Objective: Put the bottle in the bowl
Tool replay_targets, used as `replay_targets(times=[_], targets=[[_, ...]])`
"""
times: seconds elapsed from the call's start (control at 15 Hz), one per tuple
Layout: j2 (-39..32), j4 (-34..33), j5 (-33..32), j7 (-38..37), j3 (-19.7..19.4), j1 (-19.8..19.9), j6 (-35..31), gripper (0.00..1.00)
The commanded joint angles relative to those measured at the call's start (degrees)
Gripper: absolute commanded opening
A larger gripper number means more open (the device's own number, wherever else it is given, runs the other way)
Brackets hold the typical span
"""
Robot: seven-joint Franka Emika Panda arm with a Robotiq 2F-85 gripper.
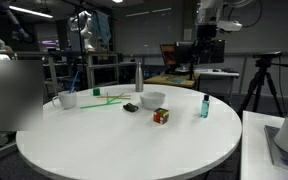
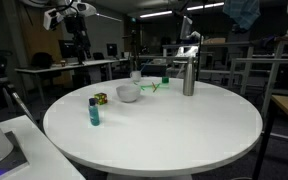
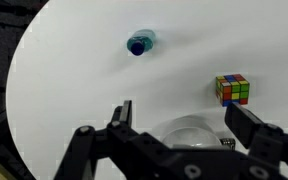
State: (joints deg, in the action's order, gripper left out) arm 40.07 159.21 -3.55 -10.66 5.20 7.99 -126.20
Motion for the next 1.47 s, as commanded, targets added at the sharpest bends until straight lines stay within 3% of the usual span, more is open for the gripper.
replay_targets(times=[0.0,0.27,0.87,1.2,1.4], targets=[[-5.74,-0.06,-1.67,-2.51,-1.24,1.70,-3.84,1.00],[-10.13,-0.05,-1.91,-4.21,-2.58,3.23,-6.21,1.00],[-16.04,-0.01,-0.54,-20.86,-1.92,6.23,-6.72,1.00],[-15.08,-0.04,2.13,-37.18,0.81,4.97,-5.36,1.00],[-12.84,-0.08,6.05,-48.72,3.39,2.20,-4.63,1.00]])
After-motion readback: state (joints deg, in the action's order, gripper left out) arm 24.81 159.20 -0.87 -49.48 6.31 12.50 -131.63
